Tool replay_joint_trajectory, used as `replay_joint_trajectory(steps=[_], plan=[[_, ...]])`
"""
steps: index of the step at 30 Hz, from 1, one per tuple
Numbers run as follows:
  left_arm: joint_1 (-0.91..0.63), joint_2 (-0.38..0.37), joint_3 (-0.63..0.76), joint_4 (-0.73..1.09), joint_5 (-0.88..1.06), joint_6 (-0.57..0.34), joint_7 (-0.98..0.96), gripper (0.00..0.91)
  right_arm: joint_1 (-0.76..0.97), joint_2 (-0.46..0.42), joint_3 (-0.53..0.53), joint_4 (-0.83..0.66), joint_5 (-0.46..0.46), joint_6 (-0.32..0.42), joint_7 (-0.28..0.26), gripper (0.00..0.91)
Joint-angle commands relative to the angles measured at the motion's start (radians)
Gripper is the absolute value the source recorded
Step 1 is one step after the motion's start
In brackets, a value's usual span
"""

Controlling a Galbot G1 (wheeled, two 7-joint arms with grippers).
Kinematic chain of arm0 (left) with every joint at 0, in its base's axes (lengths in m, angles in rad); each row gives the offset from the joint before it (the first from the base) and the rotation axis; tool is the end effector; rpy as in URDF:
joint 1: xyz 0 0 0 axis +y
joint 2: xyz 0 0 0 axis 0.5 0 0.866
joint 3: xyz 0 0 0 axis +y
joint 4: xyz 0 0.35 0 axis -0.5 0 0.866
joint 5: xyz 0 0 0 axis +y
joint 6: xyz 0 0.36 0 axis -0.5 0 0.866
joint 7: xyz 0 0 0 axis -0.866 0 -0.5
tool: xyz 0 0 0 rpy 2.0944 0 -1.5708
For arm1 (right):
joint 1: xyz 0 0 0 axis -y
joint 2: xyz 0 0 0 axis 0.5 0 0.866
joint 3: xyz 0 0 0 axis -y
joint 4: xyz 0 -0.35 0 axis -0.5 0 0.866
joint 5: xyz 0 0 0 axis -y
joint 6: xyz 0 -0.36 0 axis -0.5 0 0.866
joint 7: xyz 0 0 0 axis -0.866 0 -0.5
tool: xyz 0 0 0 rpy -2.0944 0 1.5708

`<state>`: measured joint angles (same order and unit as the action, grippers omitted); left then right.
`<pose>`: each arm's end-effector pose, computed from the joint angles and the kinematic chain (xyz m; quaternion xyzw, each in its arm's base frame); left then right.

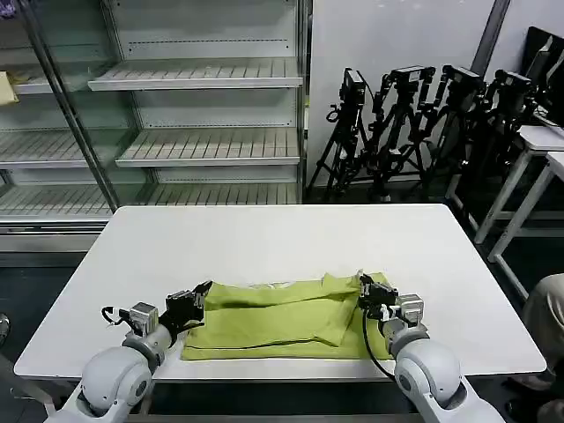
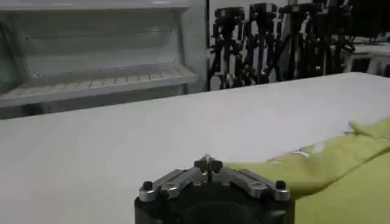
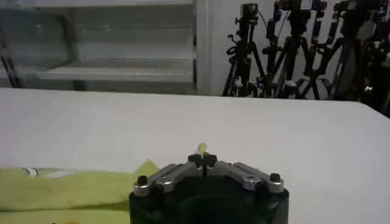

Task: Fold and organize the clothes.

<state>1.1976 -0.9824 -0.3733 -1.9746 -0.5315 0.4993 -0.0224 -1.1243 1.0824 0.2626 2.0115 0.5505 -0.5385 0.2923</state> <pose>0.2935 0.0745 -0.2478 -0.1529 -0.9692 -0.0439 0.1878 0.2972 -0.0180 -0.2365 0.0834 -0.9813 0.0182 0.1727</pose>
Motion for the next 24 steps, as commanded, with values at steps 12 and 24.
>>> replay_joint_trajectory(steps=[12, 24], plan=[[0.089, -0.011, -0.022, -0.052, 0.045, 0.003, 0.006, 0.02, -0.068, -0.014, 0.028, 0.06, -0.022, 0.006, -0.012, 0.0], [0.101, 0.012, -0.03, -0.058, 0.042, 0.008, 0.006, 0.01, -0.101, -0.025, 0.05, 0.067, -0.006, 0.002, -0.012, 0.0]])
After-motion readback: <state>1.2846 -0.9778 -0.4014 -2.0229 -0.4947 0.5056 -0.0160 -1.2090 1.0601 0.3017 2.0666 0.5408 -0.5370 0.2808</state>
